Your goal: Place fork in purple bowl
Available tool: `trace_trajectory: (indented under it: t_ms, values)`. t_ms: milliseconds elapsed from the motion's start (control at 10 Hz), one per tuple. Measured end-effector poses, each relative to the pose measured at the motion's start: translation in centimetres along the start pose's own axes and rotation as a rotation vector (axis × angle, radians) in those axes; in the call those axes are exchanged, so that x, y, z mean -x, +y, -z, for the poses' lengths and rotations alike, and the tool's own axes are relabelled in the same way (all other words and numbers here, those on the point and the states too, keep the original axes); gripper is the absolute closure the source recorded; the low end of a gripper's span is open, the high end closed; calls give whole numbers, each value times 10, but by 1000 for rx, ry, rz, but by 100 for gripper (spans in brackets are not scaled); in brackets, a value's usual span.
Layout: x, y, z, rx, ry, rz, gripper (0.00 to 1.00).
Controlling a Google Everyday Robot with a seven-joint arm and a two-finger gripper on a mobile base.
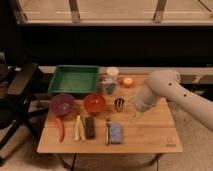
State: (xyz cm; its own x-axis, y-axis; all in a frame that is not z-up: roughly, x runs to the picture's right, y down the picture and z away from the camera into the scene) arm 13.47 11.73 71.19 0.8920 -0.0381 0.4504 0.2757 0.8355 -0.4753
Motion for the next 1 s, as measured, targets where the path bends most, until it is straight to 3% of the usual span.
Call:
trace_trajectory:
  t_ms: [200, 400, 700, 1000]
  values:
    - [0, -2, 0, 2, 2, 16, 35]
    - [16, -16, -7, 3, -14, 59, 35]
    - [48, -50, -32, 8, -77, 122, 35]
    - [41, -66, -65, 30, -85, 127, 35]
